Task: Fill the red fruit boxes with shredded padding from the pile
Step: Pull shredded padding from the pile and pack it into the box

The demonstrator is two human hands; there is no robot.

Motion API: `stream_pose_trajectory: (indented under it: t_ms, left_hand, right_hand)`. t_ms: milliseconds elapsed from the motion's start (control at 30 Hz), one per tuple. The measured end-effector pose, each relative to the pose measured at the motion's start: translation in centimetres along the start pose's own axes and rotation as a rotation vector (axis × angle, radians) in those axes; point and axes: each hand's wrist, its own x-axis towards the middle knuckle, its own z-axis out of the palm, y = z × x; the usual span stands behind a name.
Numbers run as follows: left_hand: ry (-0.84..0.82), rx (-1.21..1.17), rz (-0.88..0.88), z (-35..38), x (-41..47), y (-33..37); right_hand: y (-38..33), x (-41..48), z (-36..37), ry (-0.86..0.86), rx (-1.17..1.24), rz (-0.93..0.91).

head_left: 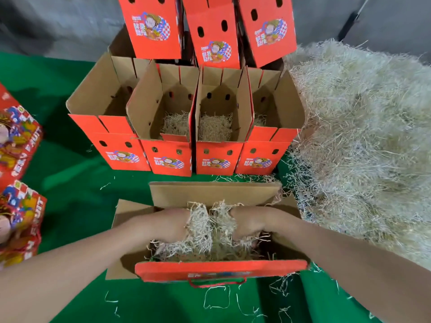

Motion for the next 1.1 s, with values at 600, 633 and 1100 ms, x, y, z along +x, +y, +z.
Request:
stream_pose_trajectory:
  t_ms: [600,633,1100]
  left_hand:
    - [-0.231,-0.503,-0.239,4.1,5.2,-1.5]
    - [-0.199,-0.598,-0.264,4.0,5.1,-1.4]
    - [-0.382,0.393,0.230,4.0,5.1,0.6]
  right_hand:
    - [0.7,-2.6,-2.0,0.001,-0.208,-0.234]
    - [0.5,-2.8,-2.1,0.009,-0.181,-0.260]
    - [-0.2,5.9,1.9,-0.418,-0.819,-0.078]
